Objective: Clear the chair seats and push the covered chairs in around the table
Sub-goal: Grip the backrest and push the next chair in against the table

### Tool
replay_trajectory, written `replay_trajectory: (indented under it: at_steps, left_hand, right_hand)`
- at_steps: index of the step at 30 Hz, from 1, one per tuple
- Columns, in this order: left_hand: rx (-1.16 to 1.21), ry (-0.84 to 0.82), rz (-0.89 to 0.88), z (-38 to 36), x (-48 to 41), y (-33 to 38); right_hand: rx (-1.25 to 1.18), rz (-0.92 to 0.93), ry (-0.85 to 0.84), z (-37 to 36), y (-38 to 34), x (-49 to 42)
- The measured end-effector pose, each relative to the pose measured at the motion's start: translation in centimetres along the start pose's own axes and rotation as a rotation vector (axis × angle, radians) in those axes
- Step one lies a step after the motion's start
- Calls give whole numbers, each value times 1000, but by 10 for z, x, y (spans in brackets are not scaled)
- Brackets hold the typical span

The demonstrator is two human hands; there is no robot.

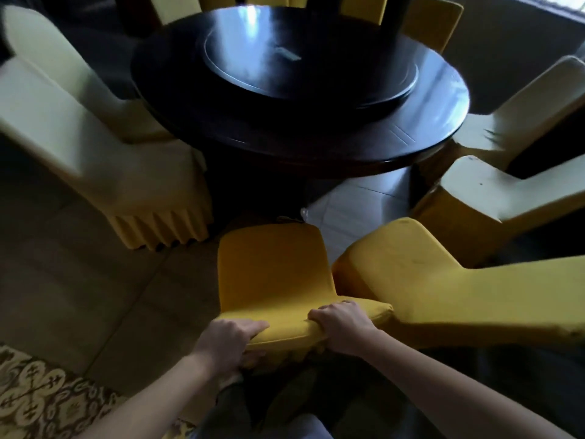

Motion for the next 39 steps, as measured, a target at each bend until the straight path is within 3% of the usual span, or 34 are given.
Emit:
replay_trajectory:
  at_steps: [13, 25, 39]
  left_hand:
    - [-127, -69, 231, 93, -54, -143]
    - [-63, -95, 226, 158, -122, -226]
    - [-15, -46, 185, 178, -132, -241]
  right_hand:
    - [-38, -40, 27, 68, -7, -132]
    - [-64, -167, 90, 106, 16, -241]
    - [-165, -266, 26, 116, 20, -266]
Point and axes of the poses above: each hand's wrist, its own x-axis away from the middle knuckle, its own z-axis out of the back of the hand, y = z × x, the point moved 6 cm from there along -x, towards the middle knuckle, and after that the axes turned 12 degrees about x, right-handed, at the moved point
